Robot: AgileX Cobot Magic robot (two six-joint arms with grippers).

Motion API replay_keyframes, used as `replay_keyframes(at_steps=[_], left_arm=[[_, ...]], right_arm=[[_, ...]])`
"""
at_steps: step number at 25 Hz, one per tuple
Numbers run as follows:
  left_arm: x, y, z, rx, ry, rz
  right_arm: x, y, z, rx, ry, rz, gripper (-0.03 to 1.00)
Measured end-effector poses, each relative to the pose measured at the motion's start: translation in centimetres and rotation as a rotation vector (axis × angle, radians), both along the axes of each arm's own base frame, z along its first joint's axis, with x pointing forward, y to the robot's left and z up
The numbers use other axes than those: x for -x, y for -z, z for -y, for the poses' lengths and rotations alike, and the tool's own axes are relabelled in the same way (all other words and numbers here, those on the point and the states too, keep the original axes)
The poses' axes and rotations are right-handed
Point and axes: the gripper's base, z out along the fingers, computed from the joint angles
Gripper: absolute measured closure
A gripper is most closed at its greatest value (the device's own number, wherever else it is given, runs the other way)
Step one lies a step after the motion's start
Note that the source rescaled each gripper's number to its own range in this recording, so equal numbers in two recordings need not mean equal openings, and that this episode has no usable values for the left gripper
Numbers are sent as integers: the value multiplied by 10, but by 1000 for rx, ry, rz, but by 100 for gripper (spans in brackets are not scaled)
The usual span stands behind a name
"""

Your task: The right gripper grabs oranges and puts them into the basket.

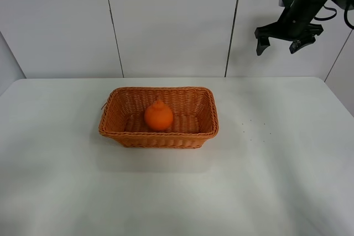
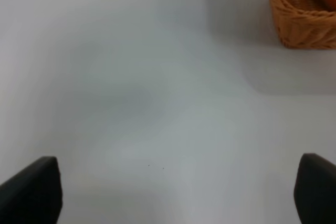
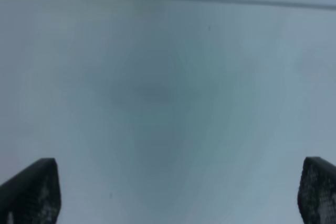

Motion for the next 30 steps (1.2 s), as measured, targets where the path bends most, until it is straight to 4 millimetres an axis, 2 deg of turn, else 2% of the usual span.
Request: replay_keyframes(at_steps=[4,8,9,10,12,17,21,25,28,30], left_arm=[[0,0,0,0,0,0],[0,0,0,0,0,0],[0,0,0,0,0,0],[0,0,0,0,0,0],[0,0,0,0,0,0],[0,0,0,0,0,0],[0,0,0,0,0,0],[0,0,0,0,0,0],[0,0,0,0,0,0],[0,0,0,0,0,0]], right_arm=[[16,-3,0,2,-3,-41,-3],[49,-16,1,3,-3,-83,-3],[49,-16,1,3,-3,-83,-3],[73,-26,2,4,-3,-101,-3],[101,-32,3,4,-3,-130,-3],[189,-38,6,5,-3,-192,-3],[266,-32,8,3,-3,-215,-3],[336,-12,10,3,-4,-210,-3],[380,-2,11,1,-6,-68,-3],[403,5,12,1,-11,51,-3]])
